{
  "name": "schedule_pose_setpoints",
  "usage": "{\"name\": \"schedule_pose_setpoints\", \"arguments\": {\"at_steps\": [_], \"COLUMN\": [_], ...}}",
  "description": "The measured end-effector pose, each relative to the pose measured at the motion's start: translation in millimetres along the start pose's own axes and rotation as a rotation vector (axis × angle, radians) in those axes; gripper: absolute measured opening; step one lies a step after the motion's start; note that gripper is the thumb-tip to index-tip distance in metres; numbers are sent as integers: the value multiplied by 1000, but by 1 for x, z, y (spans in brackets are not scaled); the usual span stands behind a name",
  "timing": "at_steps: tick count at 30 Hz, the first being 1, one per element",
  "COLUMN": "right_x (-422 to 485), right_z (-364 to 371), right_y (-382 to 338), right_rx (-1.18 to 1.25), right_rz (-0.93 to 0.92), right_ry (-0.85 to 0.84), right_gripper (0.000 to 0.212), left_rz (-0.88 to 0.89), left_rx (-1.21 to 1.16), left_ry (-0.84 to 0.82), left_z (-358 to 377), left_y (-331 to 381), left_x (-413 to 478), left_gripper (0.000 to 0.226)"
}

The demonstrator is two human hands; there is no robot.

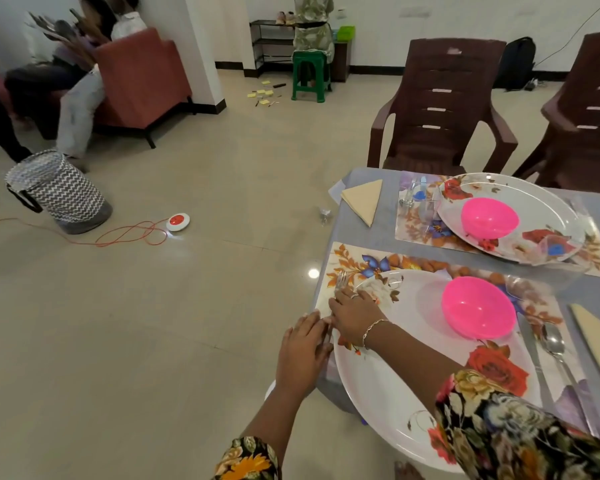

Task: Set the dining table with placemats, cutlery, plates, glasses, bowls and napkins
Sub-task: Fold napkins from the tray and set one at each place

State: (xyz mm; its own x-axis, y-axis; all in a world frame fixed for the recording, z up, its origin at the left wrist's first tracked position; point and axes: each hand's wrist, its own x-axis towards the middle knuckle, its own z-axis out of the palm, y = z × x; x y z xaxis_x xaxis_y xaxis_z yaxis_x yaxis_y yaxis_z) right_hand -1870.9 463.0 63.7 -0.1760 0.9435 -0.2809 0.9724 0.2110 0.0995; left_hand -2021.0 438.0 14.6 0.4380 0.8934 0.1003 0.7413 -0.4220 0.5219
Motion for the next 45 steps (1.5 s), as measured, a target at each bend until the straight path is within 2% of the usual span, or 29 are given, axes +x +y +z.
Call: {"name": "schedule_pose_setpoints", "arguments": {"at_steps": [3, 8, 11, 15, 18, 22, 25, 30, 34, 36, 38, 40, 45], "right_x": [-3, -1, 0, -3, -14, -57, -96, -157, -200, -221, -238, -247, -241], "right_z": [1, -5, -5, -4, -1, 13, 39, 65, 78, 88, 98, 105, 109], "right_y": [-6, -17, -22, -23, -15, 2, 21, 53, 68, 69, 66, 62, 64], "right_rx": [-39, -5, 11, 35, 86, 184, 136, 134, 220, 252, 255, 264, 281], "right_rz": [72, 114, 125, 134, 140, 158, 176, 248, 291, 272, 244, 203, 209], "right_ry": [-16, 27, 46, 68, 109, 301, 417, 451, 493, 456, 427, 420, 477], "right_gripper": [63, 41, 39, 40, 45, 50, 52, 51, 34, 38, 53, 60, 50], "left_rz": [26, 7, -4, -8, 2, 190, 313, 480, 573, 649, 727, 742, 664], "left_rx": [-1, -10, 1, 23, -34, 73, 49, 68, -1, -19, 30, 70, 122], "left_ry": [18, 39, 8, -39, 0, 83, 91, -34, -57, -100, -137, -139, -102], "left_z": [1, -1, -3, -3, -10, -10, -1, 22, 30, 31, 31, 34, 34], "left_y": [-2, 1, -2, -9, -4, 7, 19, 35, 42, 42, 40, 39, 40], "left_x": [0, 0, 1, 2, -4, -18, -27, -37, -49, -54, -55, -55, -51], "left_gripper": [44, 50, 53, 43, 59, 46, 51, 61, 68, 78, 86, 86, 77]}}
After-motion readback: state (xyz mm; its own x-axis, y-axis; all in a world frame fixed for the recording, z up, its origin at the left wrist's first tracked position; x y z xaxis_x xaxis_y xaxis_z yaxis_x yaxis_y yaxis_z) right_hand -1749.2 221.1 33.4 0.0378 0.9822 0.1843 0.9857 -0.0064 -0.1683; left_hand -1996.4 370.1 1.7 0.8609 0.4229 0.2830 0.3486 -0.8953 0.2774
